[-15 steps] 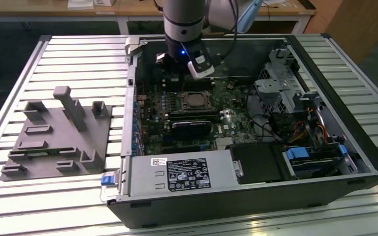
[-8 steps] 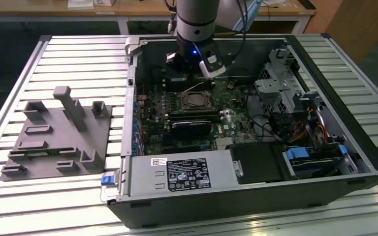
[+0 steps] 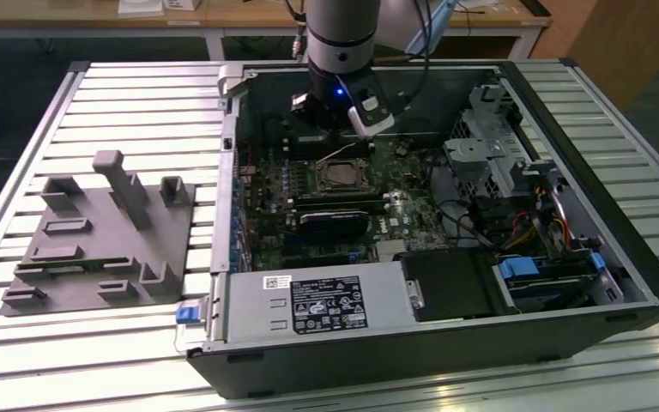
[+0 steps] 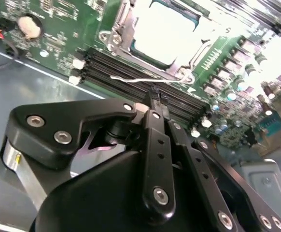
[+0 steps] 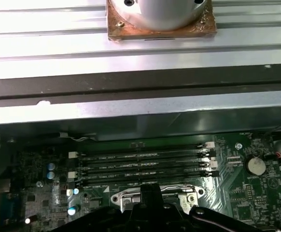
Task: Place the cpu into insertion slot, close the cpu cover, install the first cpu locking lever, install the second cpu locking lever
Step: 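Install the first cpu locking lever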
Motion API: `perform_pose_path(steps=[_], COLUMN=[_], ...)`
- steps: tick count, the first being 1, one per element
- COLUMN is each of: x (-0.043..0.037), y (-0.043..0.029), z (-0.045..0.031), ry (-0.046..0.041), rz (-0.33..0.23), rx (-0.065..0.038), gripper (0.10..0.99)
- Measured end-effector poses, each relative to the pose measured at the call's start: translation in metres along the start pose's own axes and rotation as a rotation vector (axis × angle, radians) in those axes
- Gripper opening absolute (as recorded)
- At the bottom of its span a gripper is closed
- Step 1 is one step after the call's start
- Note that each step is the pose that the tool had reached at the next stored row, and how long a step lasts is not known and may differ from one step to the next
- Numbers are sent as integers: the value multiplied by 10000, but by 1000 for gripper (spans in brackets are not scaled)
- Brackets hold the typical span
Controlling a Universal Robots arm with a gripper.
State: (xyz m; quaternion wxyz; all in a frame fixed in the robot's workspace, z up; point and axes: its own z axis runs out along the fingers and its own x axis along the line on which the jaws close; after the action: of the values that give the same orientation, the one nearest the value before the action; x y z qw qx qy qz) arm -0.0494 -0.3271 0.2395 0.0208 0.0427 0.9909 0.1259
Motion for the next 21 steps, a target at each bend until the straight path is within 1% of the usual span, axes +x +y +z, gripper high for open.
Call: perform_pose_path(steps=[4,6,7,9,11,13,19,21], x=[11,18,22,28,31,32,35,36], y=[-5,-8,-10,-15,-20,-26,-45,-51], z=[11,20,28,44,65,88,157,181], ry=[-424,-618,-689,-797,-867,-915,-976,-1008], rz=[-95,-133,-141,-150,-157,-164,-172,-177], rx=[-3,-13,-19,-26,-33,-37,-84,-90], gripper=[106,106,106,106,106,106,106,106])
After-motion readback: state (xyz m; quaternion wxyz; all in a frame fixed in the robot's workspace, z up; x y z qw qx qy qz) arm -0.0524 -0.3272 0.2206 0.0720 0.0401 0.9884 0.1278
